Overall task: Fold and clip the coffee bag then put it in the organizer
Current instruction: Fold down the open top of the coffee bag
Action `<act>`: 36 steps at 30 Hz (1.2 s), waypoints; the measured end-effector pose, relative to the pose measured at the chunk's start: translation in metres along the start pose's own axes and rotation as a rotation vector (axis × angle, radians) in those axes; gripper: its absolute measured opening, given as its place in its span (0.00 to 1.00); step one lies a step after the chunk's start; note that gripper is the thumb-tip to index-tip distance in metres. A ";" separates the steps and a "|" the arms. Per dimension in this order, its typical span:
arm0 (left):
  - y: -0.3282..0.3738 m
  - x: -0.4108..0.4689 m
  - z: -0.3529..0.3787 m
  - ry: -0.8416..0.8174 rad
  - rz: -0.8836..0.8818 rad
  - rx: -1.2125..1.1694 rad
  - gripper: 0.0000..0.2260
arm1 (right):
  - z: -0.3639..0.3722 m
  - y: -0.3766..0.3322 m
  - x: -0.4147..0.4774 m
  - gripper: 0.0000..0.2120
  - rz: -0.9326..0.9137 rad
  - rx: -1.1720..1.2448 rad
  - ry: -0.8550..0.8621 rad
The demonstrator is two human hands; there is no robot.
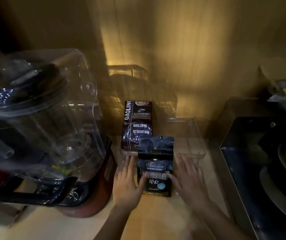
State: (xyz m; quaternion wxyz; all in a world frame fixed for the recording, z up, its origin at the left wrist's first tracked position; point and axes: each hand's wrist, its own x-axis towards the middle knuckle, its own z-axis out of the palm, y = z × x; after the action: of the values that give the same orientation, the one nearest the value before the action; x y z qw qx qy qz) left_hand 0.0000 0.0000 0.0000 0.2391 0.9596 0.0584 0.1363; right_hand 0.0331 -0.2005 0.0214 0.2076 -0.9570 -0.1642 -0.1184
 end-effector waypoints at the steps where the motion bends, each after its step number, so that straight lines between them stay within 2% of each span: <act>1: 0.001 -0.002 0.000 -0.023 -0.031 -0.028 0.32 | 0.006 0.001 -0.003 0.32 0.026 0.002 -0.042; 3: 0.000 -0.003 0.004 -0.054 -0.058 -0.066 0.34 | 0.018 0.004 -0.009 0.35 0.043 0.000 -0.101; 6: 0.000 -0.006 0.010 -0.135 -0.055 -0.161 0.33 | 0.030 0.006 -0.016 0.36 0.102 0.102 -0.230; 8: 0.001 -0.007 0.012 -0.182 -0.054 -0.266 0.33 | 0.031 0.003 -0.016 0.35 0.138 0.214 -0.249; 12: 0.007 -0.007 0.008 -0.228 -0.142 -0.684 0.27 | 0.031 -0.008 -0.013 0.28 0.239 0.539 -0.210; 15: 0.004 -0.005 0.005 -0.188 -0.248 -0.784 0.19 | 0.030 -0.015 -0.011 0.17 0.430 0.789 -0.140; 17: 0.003 -0.004 0.003 -0.173 -0.304 -0.847 0.13 | 0.032 -0.016 -0.010 0.12 0.498 0.838 -0.126; 20: 0.001 -0.004 0.001 -0.179 -0.368 -0.912 0.07 | 0.032 -0.015 -0.009 0.10 0.550 0.862 -0.129; 24: 0.003 -0.009 0.002 -0.222 -0.408 -0.963 0.10 | 0.032 -0.015 -0.012 0.09 0.563 0.909 -0.154; 27: 0.011 -0.012 0.004 -0.190 -0.396 -0.897 0.14 | 0.031 -0.017 -0.014 0.12 0.556 0.924 -0.164; 30: 0.016 -0.013 0.005 -0.144 -0.344 -0.802 0.16 | 0.031 -0.019 -0.014 0.19 0.537 0.888 -0.125; 34: 0.013 -0.013 0.004 -0.118 -0.333 -0.907 0.16 | 0.027 -0.017 -0.014 0.35 0.493 1.074 -0.175; 36: 0.012 -0.014 0.004 -0.168 -0.368 -1.008 0.15 | 0.026 -0.013 -0.011 0.34 0.483 1.146 -0.205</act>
State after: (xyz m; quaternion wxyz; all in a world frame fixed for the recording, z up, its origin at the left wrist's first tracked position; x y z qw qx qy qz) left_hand -0.0113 -0.0149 -0.0012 0.6934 0.7076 0.1337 0.0260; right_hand 0.0225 -0.1805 0.0000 0.6915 -0.7104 -0.0001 0.1309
